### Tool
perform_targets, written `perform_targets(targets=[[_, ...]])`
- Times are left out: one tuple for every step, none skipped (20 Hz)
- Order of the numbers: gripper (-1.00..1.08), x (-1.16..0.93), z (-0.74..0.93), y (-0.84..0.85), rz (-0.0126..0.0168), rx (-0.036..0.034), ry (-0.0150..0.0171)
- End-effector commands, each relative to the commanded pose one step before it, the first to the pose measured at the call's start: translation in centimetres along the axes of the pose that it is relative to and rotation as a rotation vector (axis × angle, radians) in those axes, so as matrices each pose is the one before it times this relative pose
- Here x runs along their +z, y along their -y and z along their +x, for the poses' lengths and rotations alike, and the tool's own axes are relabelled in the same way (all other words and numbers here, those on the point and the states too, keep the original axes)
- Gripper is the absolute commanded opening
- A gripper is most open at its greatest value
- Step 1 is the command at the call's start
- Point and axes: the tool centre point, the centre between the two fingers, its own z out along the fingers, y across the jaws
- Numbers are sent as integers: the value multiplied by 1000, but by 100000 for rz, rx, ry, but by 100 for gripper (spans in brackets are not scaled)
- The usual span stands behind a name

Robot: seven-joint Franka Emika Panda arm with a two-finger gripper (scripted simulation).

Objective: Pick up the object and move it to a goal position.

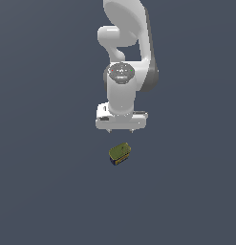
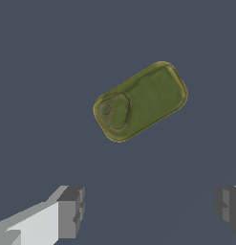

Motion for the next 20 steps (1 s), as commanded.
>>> perform_targets(targets=[[100,0,0,-1,0,0,0],[100,-34,39,23,23,63,-121],[100,-111,109,55,77,202,-373],[100,-175,180,94,126,329,-598],[100,-240,248,130,179,466,-822],[100,-285,298,158,221,585,-982],[100,-230,246,131,186,515,-800],[100,-154,169,90,131,393,-544],[100,-79,93,50,71,254,-288],[100,-16,22,10,16,100,-64],[100,32,-26,-12,-25,-61,100],[100,23,-48,-26,-30,-195,116],[100,3,-27,-7,-14,-244,47],[100,-6,-5,9,-1,-120,-4],[100,7,8,27,0,0,0],[100,-7,15,-25,11,226,-35],[100,11,23,-6,8,338,-14],[100,21,28,-1,7,468,-5],[100,30,35,-5,7,614,1],[100,39,42,-7,7,756,6]])
